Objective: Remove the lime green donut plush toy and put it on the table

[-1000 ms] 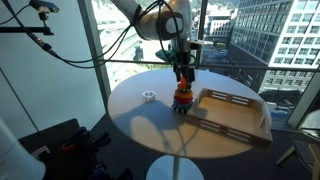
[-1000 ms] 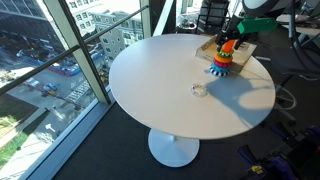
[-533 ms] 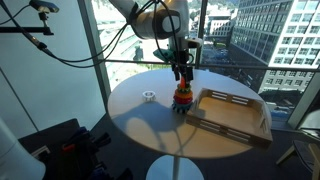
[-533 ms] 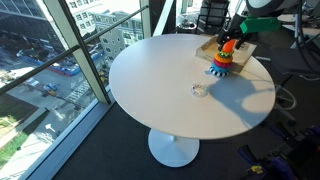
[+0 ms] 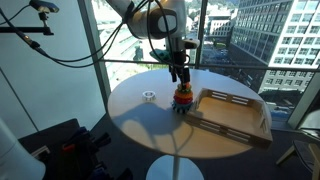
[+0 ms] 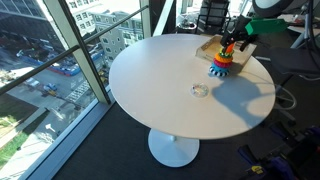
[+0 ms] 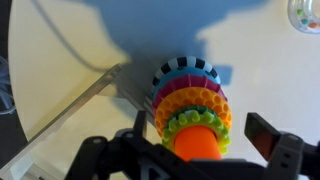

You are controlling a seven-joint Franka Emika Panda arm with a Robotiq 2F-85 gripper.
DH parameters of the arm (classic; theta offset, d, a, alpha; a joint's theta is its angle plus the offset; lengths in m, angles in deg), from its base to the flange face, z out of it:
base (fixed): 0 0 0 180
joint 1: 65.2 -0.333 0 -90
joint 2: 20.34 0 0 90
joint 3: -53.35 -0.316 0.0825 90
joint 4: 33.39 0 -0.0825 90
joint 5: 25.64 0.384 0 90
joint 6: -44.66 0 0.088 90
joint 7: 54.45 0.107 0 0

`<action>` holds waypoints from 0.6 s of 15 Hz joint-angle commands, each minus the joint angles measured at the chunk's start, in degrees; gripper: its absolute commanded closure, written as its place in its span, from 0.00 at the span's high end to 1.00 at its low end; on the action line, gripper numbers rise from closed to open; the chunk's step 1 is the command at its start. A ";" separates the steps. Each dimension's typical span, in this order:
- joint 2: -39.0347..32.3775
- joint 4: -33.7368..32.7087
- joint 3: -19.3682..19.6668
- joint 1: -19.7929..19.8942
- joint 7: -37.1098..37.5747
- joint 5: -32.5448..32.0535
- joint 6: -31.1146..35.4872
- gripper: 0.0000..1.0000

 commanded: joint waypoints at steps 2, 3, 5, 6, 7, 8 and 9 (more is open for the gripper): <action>0.33 1.18 0.18 -0.01 0.85 0.05 1.48 1.00; 0.13 1.19 0.17 -0.03 0.86 0.04 1.82 1.00; -0.41 1.07 0.22 -0.12 1.00 -0.09 2.68 1.00; -0.80 0.84 0.22 -0.12 0.93 -0.07 2.99 1.00; -1.02 0.76 0.24 -0.14 0.93 -0.06 3.32 1.00; -1.35 0.61 0.22 -0.13 0.85 0.03 3.73 1.00; -1.63 0.49 0.22 -0.13 0.78 0.09 4.09 1.00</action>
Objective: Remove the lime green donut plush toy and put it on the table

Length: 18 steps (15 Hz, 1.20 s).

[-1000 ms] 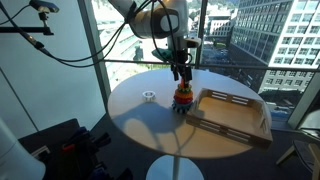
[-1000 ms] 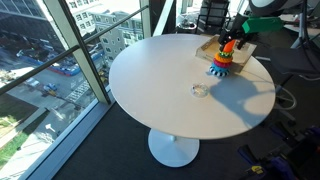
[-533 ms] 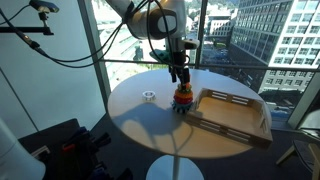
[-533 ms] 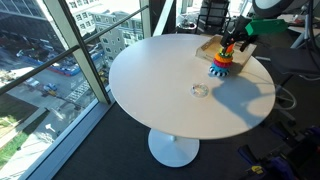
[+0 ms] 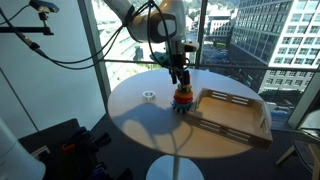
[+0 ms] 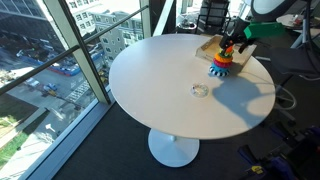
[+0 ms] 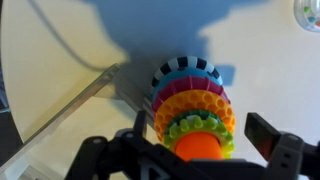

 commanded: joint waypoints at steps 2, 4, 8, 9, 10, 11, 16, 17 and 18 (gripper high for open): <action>-1.28 -0.46 0.17 -0.15 0.59 0.18 2.32 1.00; -1.88 -0.62 0.21 -0.21 0.55 0.18 3.21 1.00; -2.21 -0.27 0.35 -0.37 0.47 0.06 6.40 1.00; -2.22 -0.18 0.41 -0.41 0.43 0.01 7.15 1.00; -2.28 -0.16 0.50 -0.49 0.56 -0.07 7.74 1.00; -2.39 -0.19 0.60 -0.56 0.68 -0.16 8.27 1.00; -2.65 -0.25 0.69 -0.60 0.80 0.00 9.36 0.56; -2.65 -0.23 0.70 -0.59 0.81 0.02 9.35 0.47; -2.51 -0.12 0.76 -0.64 0.94 -0.03 9.35 0.45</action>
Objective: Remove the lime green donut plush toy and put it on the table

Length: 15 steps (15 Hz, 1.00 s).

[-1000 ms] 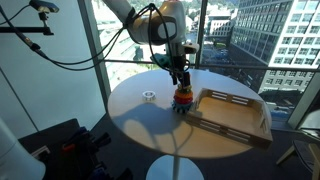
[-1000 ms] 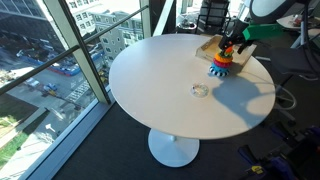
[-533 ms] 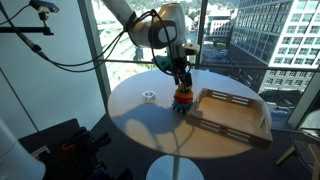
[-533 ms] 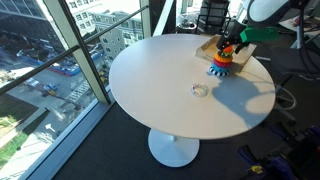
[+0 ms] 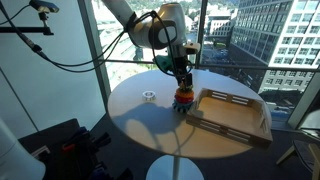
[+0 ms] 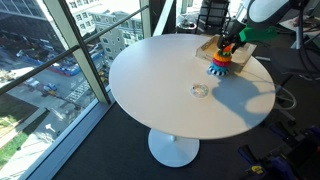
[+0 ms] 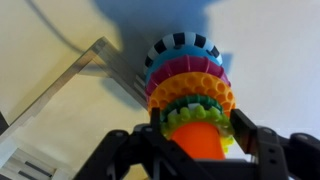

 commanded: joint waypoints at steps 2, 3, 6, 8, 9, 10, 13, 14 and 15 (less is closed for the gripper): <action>0.56 0.34 0.87 -0.74 1.37 -0.07 0.66 0.45; 0.90 0.56 0.89 -0.74 1.43 -0.03 0.54 0.45; 2.54 1.49 1.04 -0.92 1.89 -0.21 -0.14 0.45; 3.68 1.85 0.81 -0.77 1.65 0.09 -0.80 0.45; 4.22 1.98 0.75 -0.73 1.69 0.17 -0.99 0.45; 4.98 2.18 0.66 -0.68 1.60 0.21 -1.30 0.45; 7.08 2.70 0.62 -0.68 2.16 0.04 -1.91 0.45; 7.91 2.88 0.55 -0.64 2.38 0.10 -2.35 0.45; 8.61 3.07 0.44 -0.56 2.53 0.17 -2.57 0.45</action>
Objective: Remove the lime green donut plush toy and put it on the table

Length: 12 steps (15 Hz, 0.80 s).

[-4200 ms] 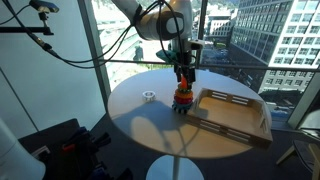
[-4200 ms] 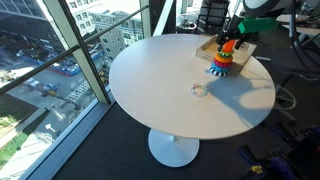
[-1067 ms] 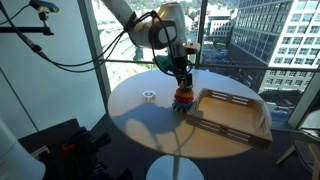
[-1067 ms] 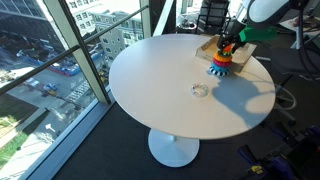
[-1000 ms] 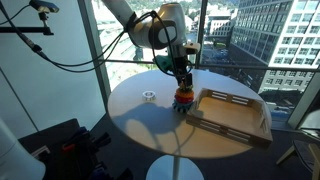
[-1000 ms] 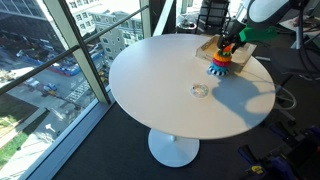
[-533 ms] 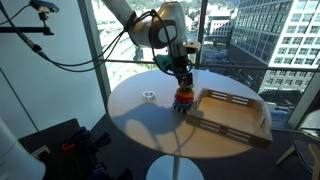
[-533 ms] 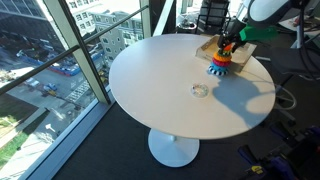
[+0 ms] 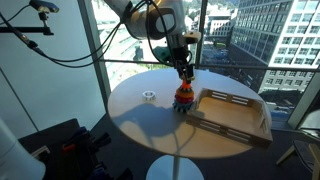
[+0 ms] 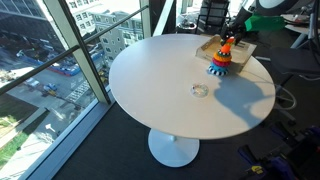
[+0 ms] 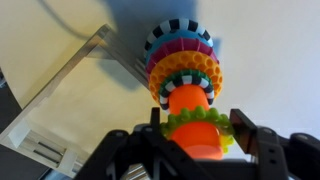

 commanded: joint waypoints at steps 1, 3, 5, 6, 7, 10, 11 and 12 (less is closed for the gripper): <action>4.64 2.11 0.02 -0.37 1.32 0.53 -2.15 0.45; 6.14 2.48 -0.72 0.08 -0.07 1.85 -2.16 0.45; 7.58 2.96 -1.69 0.38 -1.92 3.95 -1.76 0.45; 8.11 3.05 -2.07 0.35 -2.42 4.75 -1.98 0.45; 8.58 3.09 -2.53 0.36 -3.26 5.69 -2.49 0.45; 9.19 2.66 -3.88 0.19 -6.01 7.86 -5.31 0.45; 9.02 2.23 -4.32 0.07 -6.85 8.32 -6.97 0.45; 8.78 1.93 -4.67 -0.05 -7.44 8.39 -8.31 0.45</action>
